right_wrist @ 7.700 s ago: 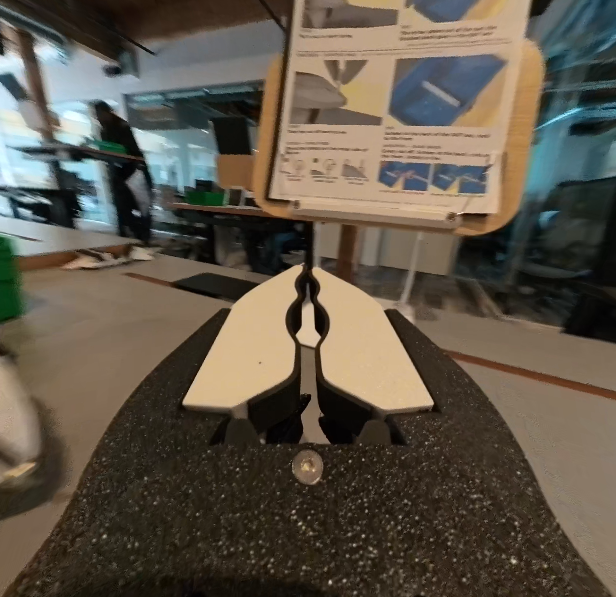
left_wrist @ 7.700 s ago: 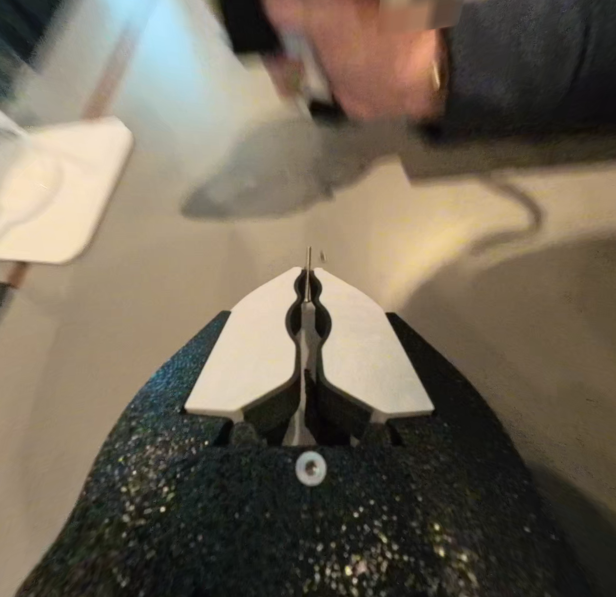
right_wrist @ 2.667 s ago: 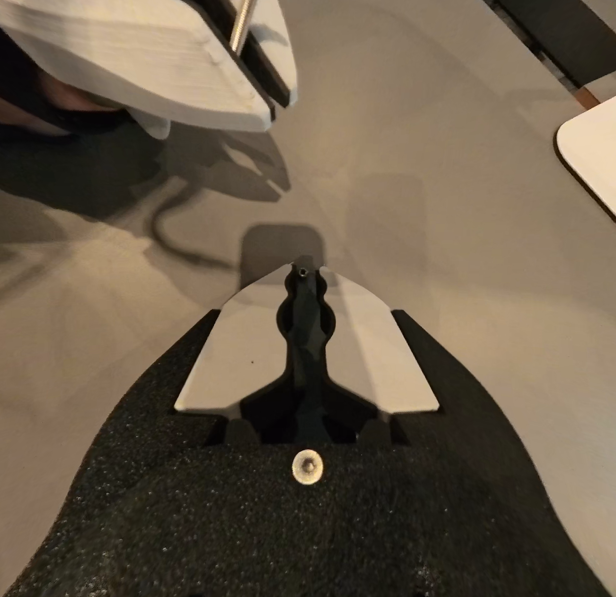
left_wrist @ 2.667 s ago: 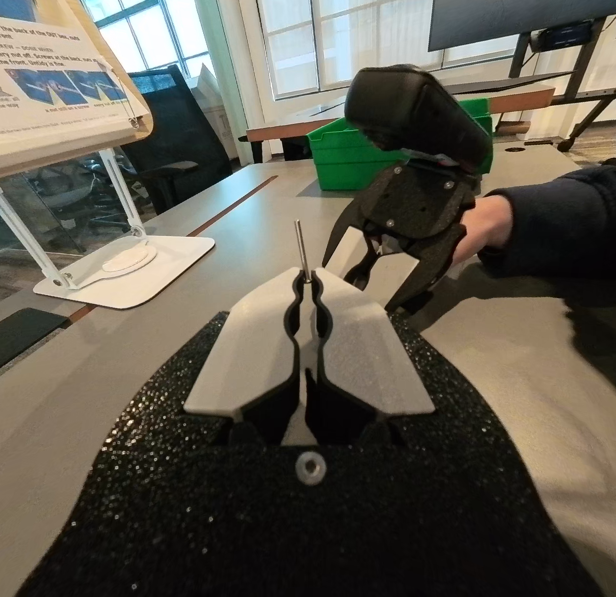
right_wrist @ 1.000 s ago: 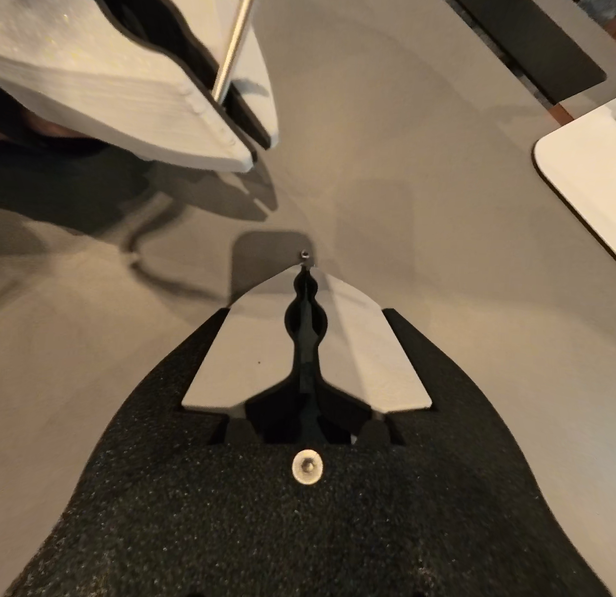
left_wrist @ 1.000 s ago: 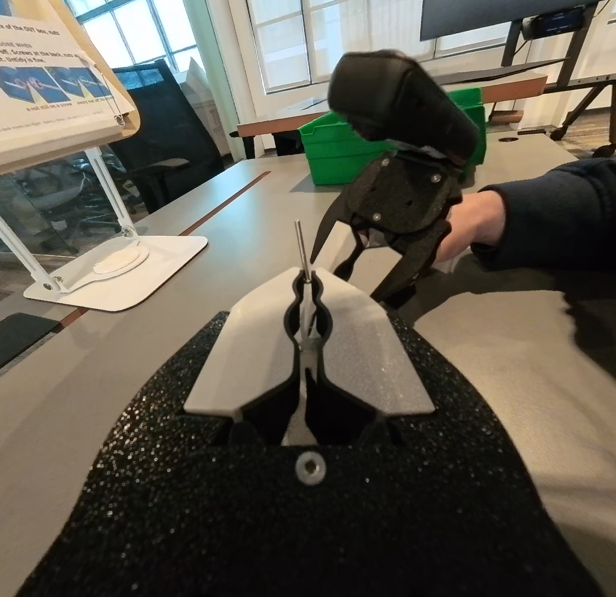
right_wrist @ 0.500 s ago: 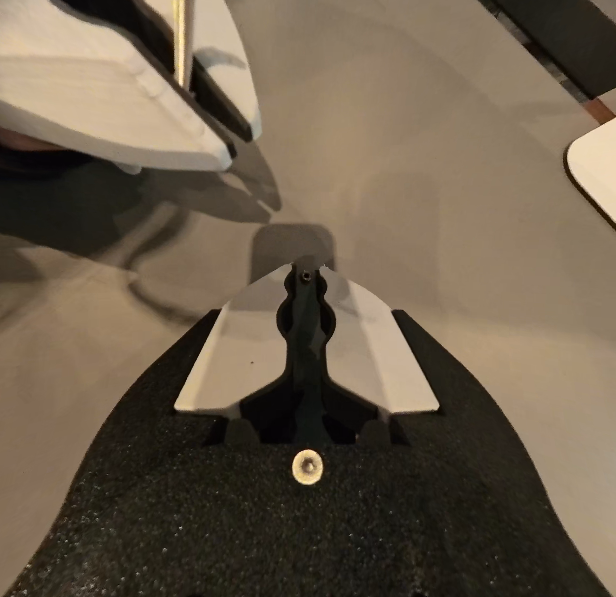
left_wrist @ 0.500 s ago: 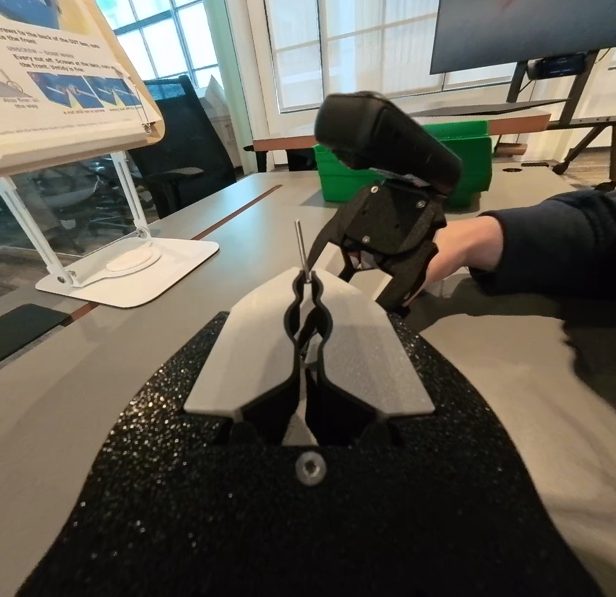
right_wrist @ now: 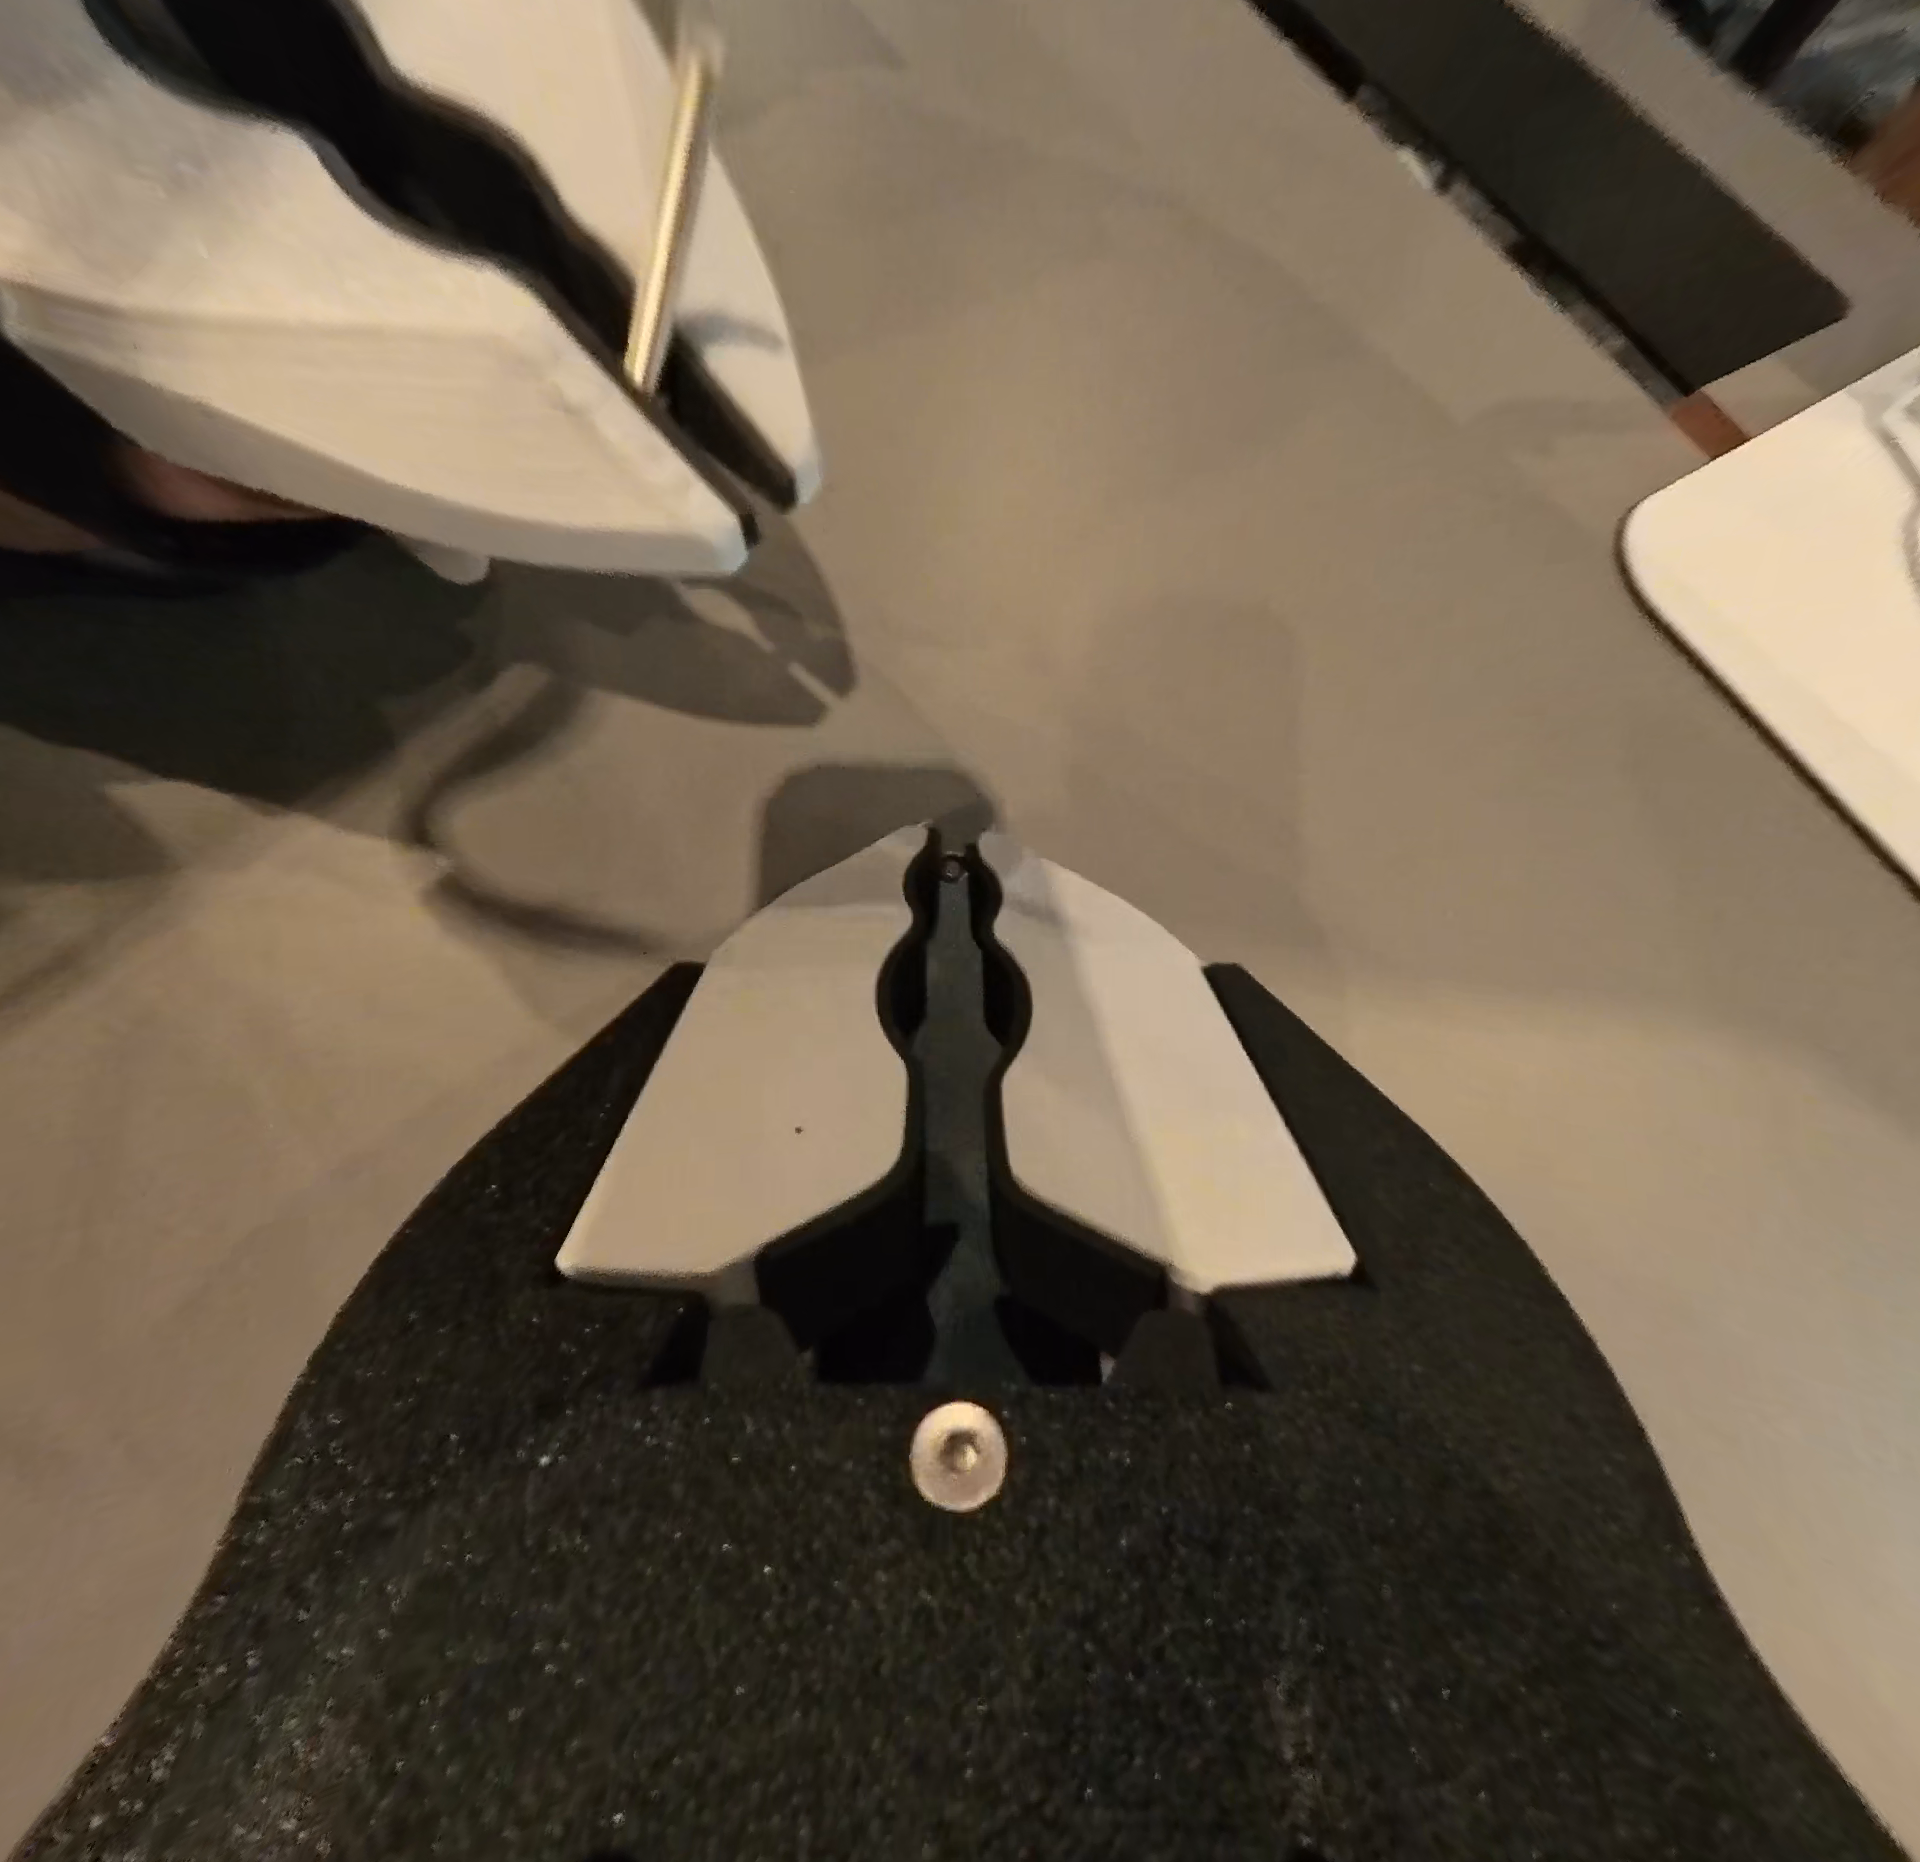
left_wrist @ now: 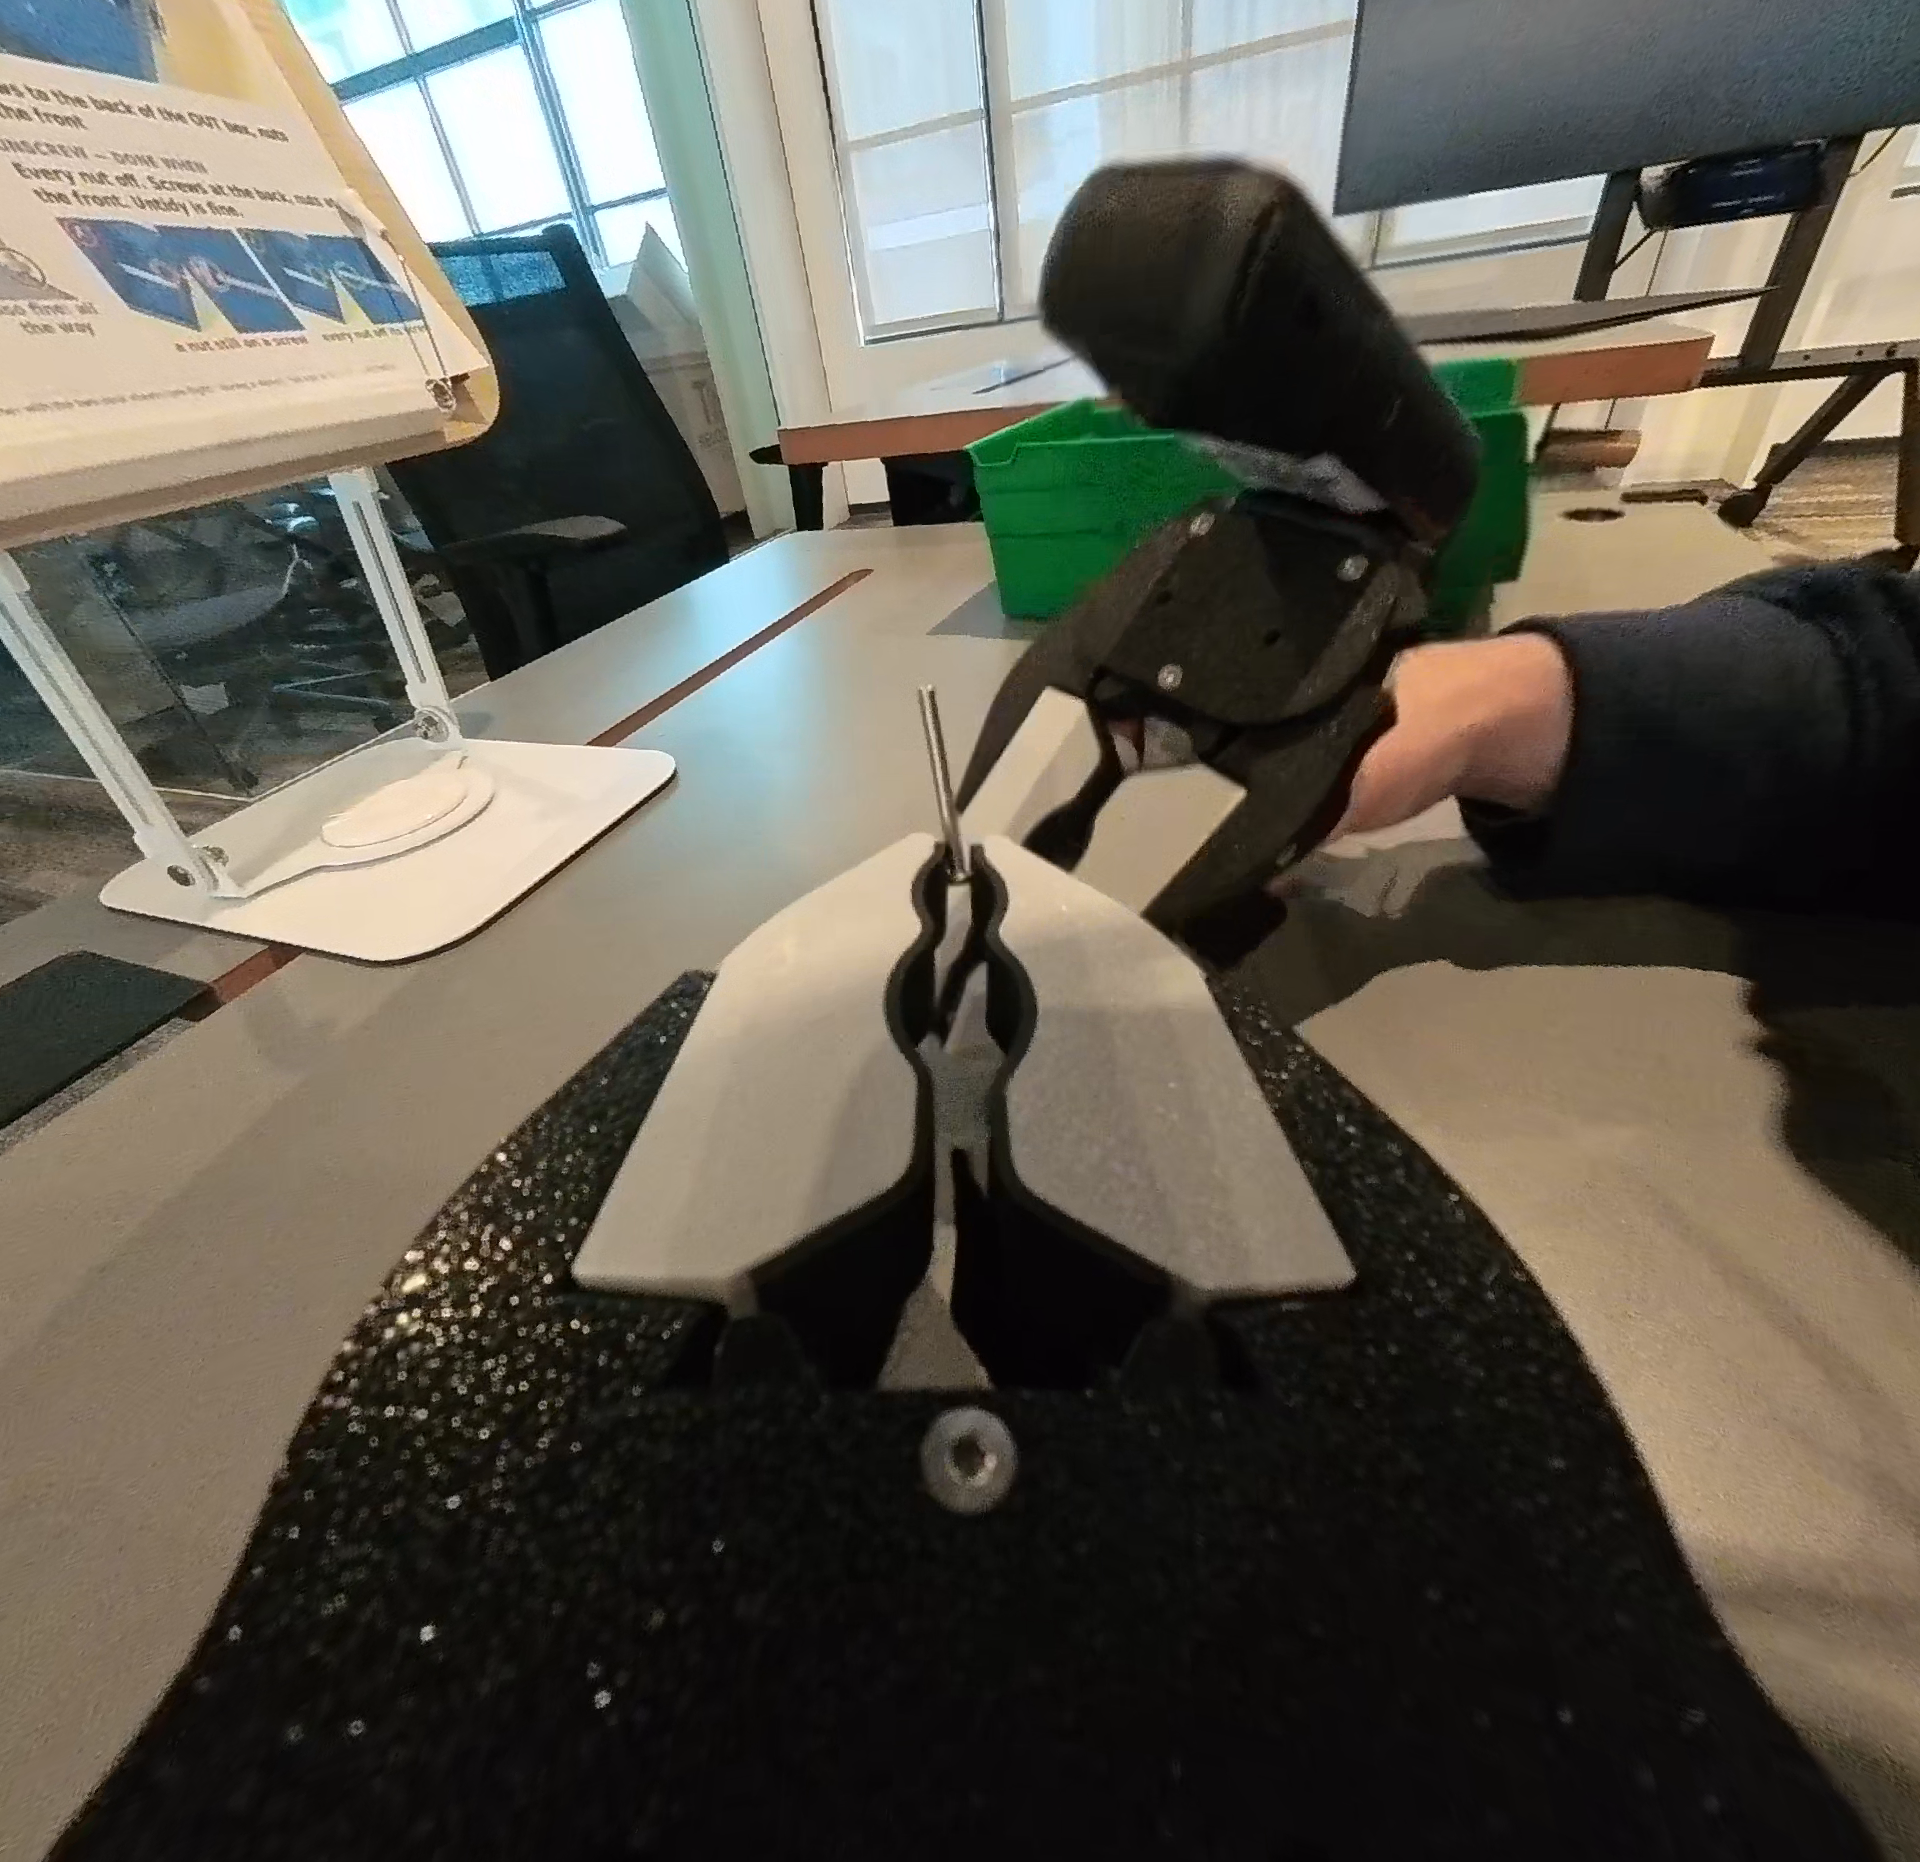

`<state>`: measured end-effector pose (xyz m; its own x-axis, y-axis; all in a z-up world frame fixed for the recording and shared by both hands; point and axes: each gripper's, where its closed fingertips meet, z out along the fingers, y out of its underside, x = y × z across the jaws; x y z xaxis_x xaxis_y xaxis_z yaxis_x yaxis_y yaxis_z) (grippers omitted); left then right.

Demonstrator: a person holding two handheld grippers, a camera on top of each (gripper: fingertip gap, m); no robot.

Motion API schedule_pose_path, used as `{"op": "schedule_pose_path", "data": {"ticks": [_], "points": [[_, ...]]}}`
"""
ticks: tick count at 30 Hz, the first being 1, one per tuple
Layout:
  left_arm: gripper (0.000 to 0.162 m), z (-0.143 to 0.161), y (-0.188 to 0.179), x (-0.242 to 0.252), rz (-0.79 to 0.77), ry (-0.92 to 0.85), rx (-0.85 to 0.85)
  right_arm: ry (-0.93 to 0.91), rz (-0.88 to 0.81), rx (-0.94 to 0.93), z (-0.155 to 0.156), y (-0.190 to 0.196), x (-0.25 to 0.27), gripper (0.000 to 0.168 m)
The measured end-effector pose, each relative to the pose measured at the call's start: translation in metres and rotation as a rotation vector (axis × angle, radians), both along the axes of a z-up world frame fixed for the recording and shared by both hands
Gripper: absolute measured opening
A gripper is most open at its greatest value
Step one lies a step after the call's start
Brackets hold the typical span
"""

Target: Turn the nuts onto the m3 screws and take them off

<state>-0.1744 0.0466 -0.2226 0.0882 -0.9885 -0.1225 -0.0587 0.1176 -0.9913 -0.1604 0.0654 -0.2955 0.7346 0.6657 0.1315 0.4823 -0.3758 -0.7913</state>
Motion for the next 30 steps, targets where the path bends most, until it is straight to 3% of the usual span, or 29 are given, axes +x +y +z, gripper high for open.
{"op": "schedule_pose_path", "data": {"ticks": [8,15,24,30], "points": [[0.003,-0.009,-0.009,0.006,-0.032,0.07,0.056,0.243,0.026,0.095,0.066,-0.014,0.006,0.004],[0.003,-0.015,-0.014,0.009,-0.05,0.113,0.089,0.37,0.105,0.132,0.098,-0.029,-0.006,0.003],[0.003,-0.015,-0.014,0.009,-0.048,0.117,0.099,0.338,0.106,0.134,0.095,-0.03,-0.006,0.0],[0.003,-0.014,-0.011,0.008,-0.026,0.106,0.092,0.273,-0.03,0.102,0.067,-0.015,0.024,0.0]]}}
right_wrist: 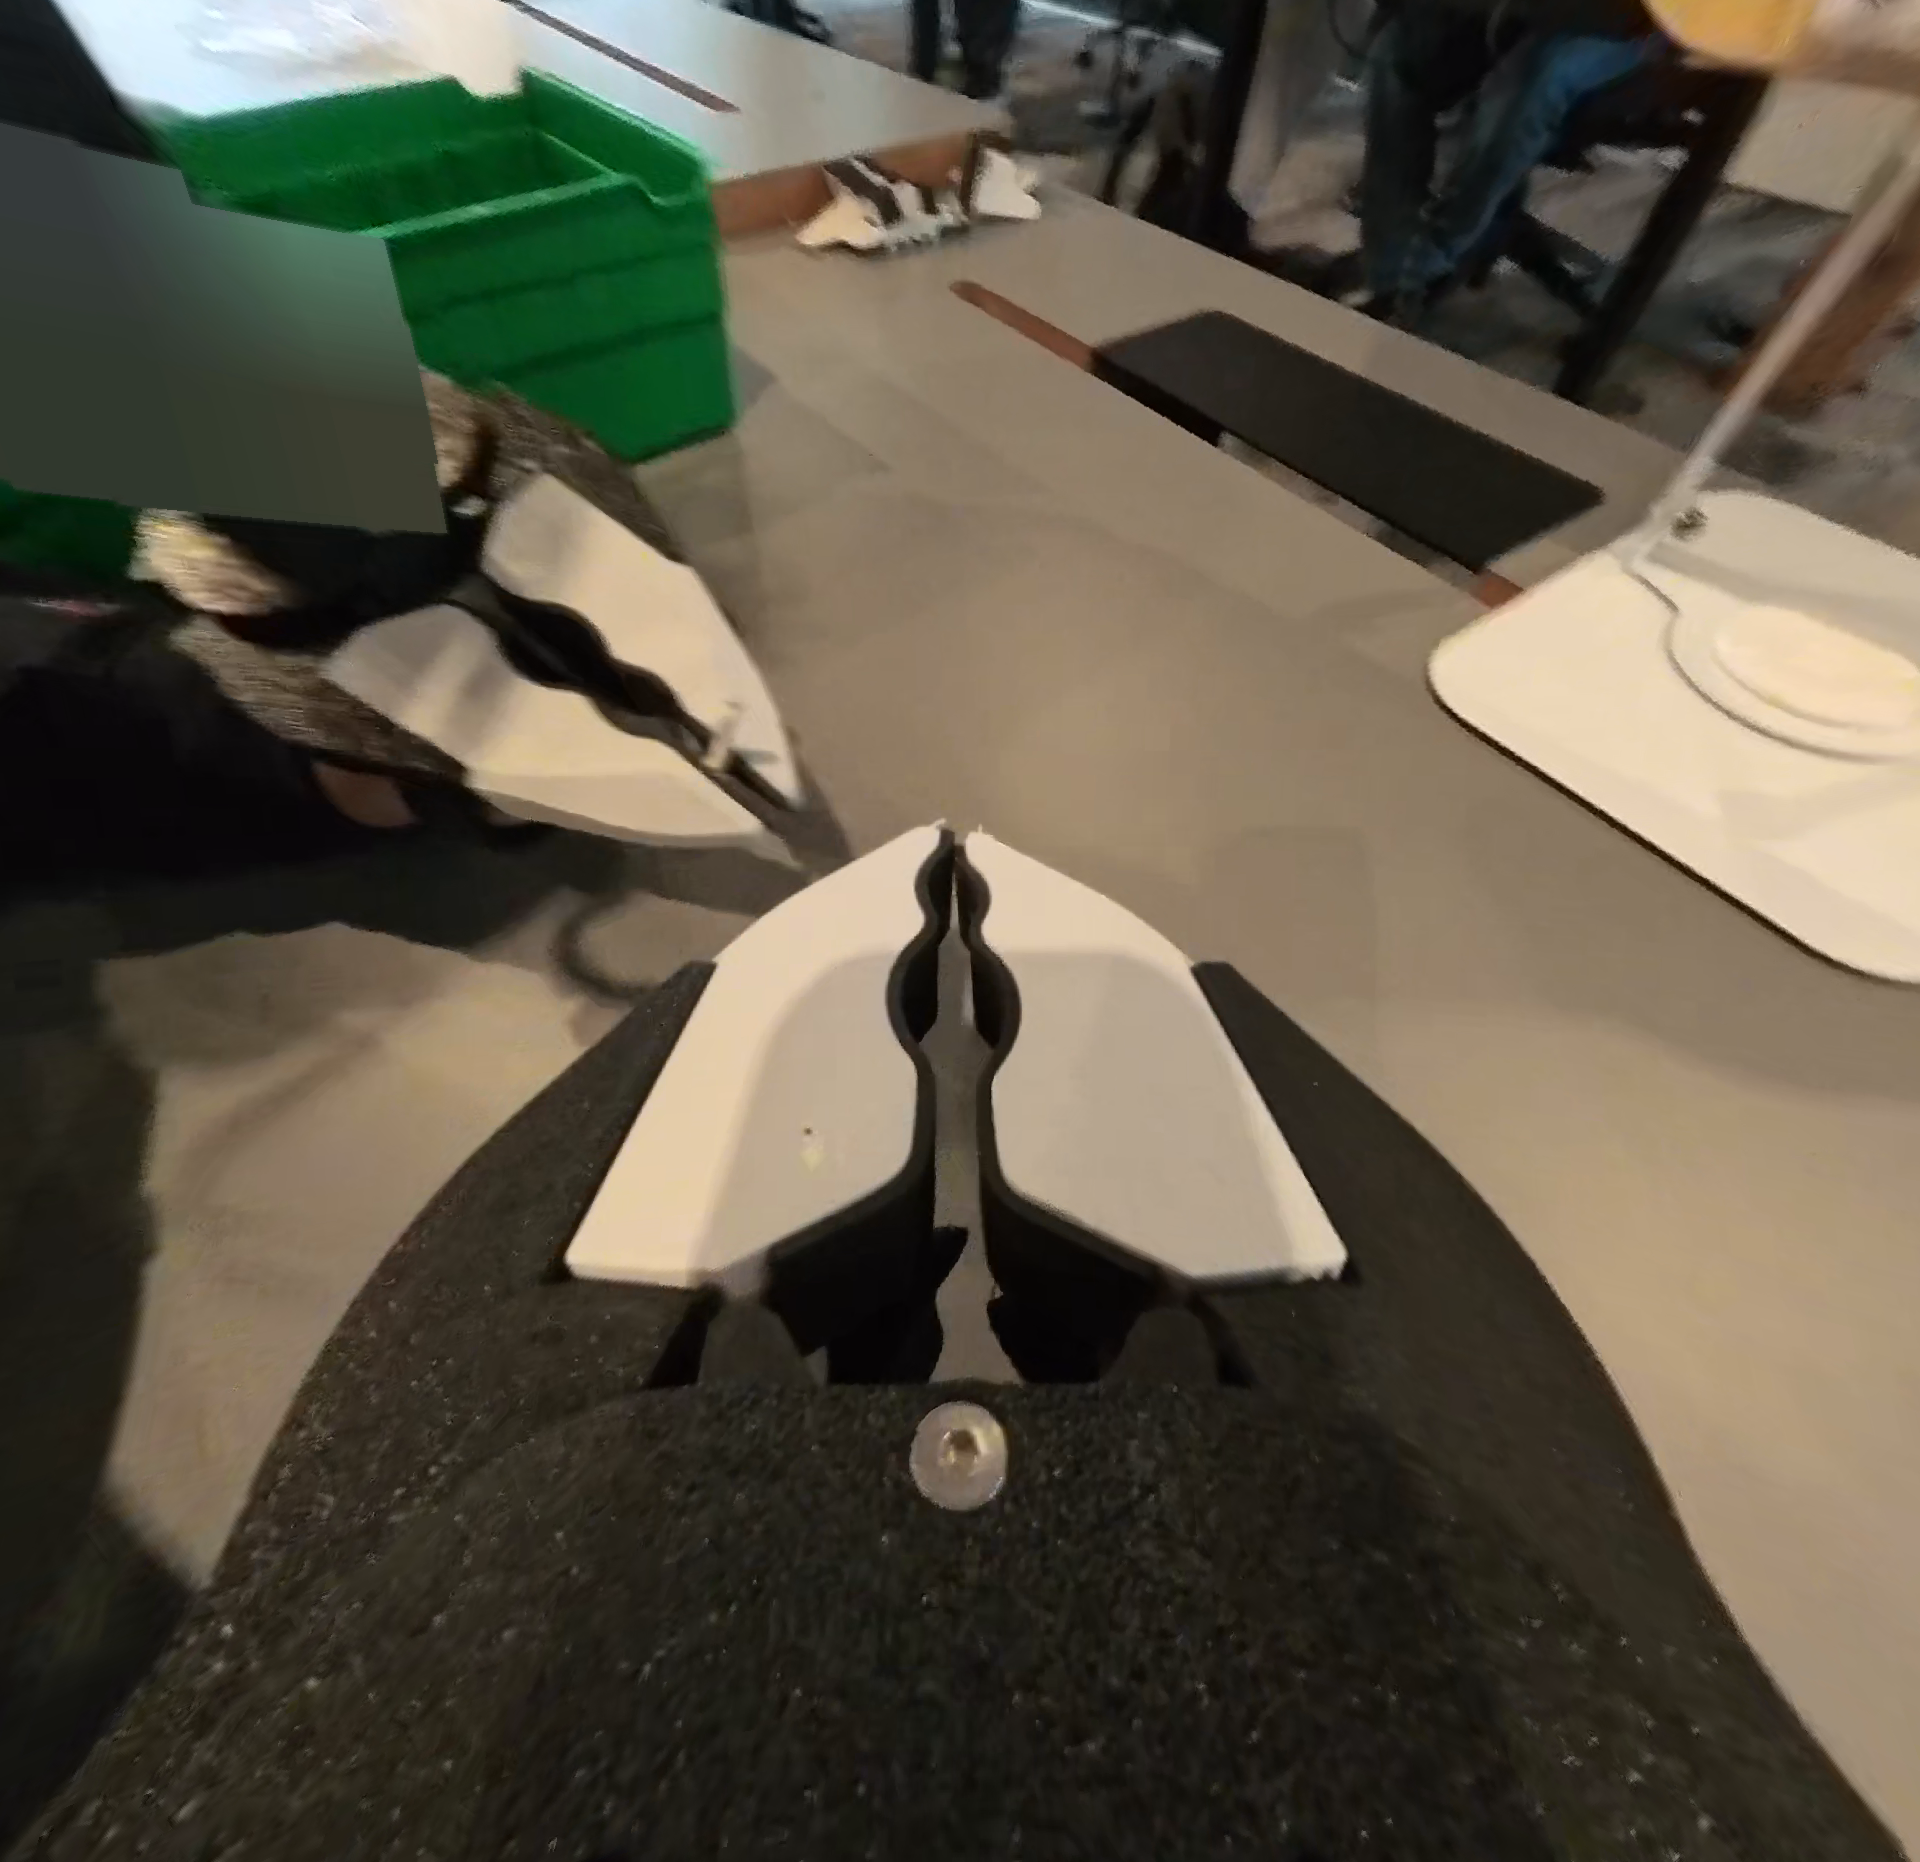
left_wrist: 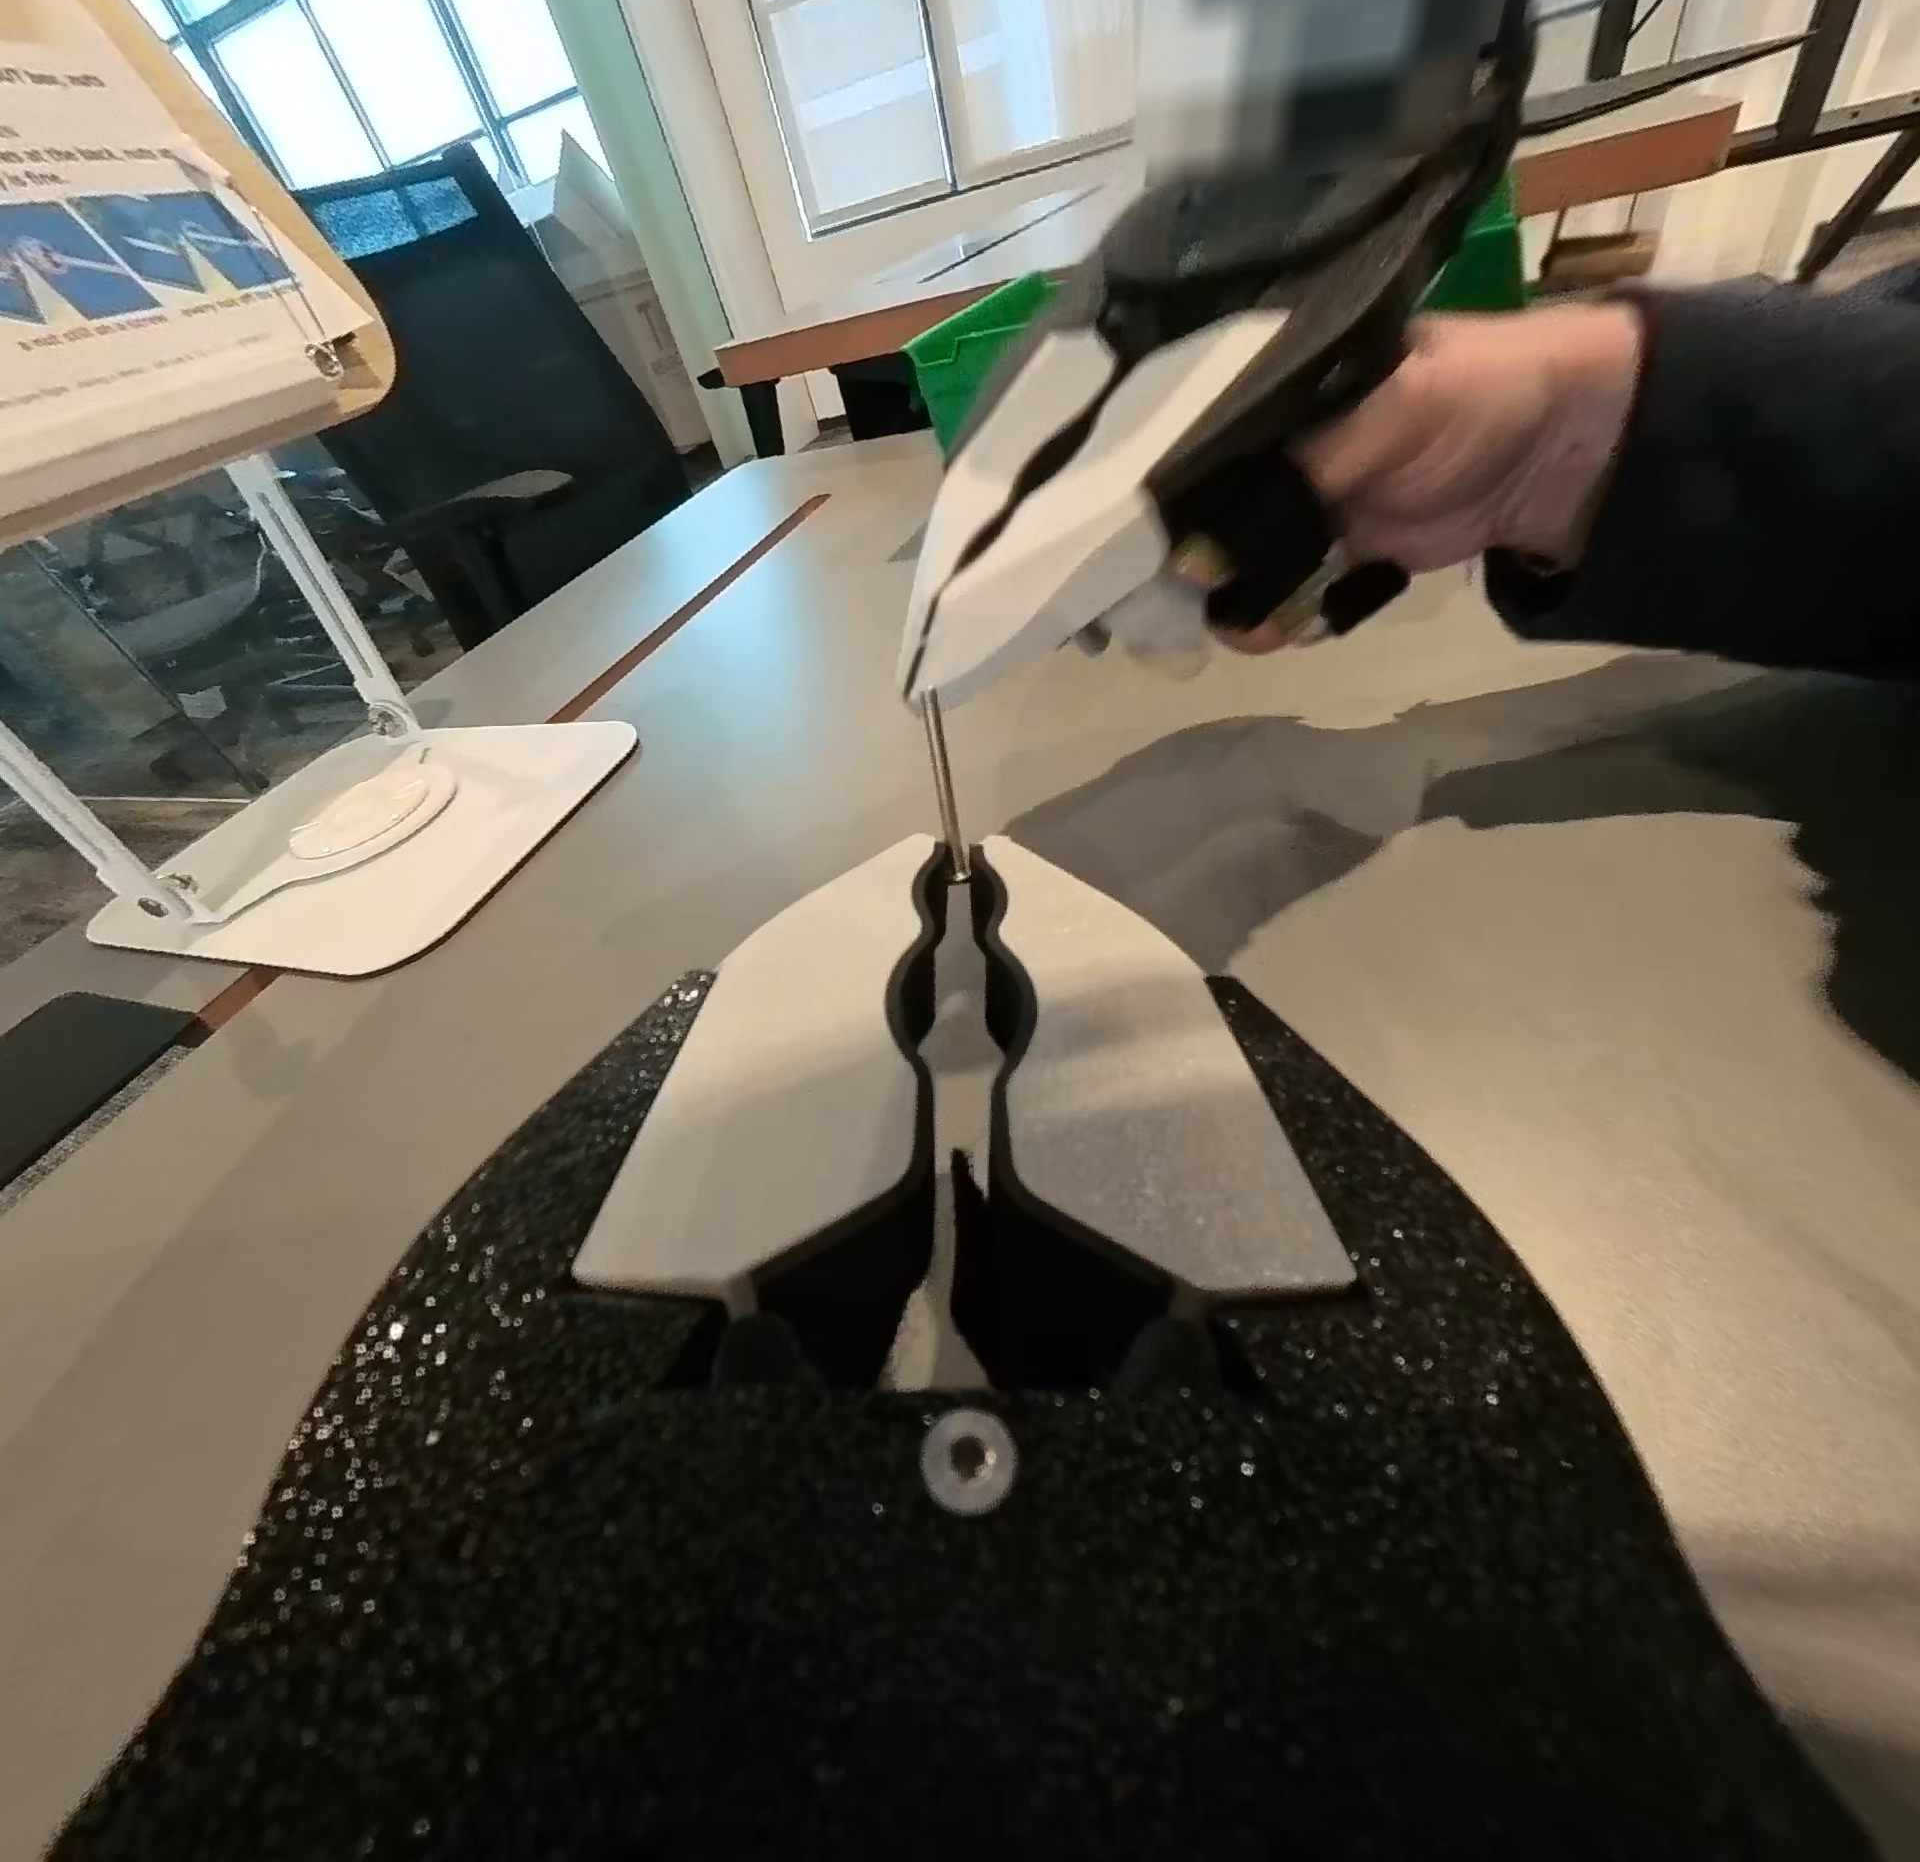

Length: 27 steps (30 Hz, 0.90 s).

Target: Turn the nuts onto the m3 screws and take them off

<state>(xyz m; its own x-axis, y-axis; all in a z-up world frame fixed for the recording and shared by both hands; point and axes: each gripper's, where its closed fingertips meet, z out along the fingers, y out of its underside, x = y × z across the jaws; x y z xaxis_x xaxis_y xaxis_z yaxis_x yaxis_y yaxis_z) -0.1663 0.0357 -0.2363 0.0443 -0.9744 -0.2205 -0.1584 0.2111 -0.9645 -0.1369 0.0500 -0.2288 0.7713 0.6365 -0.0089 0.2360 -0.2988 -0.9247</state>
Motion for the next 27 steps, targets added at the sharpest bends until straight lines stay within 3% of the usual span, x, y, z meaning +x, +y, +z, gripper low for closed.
{"op": "schedule_pose_path", "data": {"ticks": [6,11,20,27], "points": [[0.003,0.001,0.001,-0.001,0.002,-0.009,-0.006,-0.053,-0.226,-0.108,-0.04,0.019,0.04,0.0],[0.003,0.001,0.001,0.0,0.001,-0.007,-0.006,-0.179,-0.397,-0.055,-0.049,0.037,0.069,0.0],[0.003,0.001,0.0,0.0,-0.002,-0.01,-0.003,-0.283,-0.426,0.07,-0.047,0.085,0.081,0.0],[0.003,0.003,0.001,-0.001,0.005,-0.021,-0.007,-0.26,-0.425,0.18,-0.026,0.128,0.088,0.0]]}}
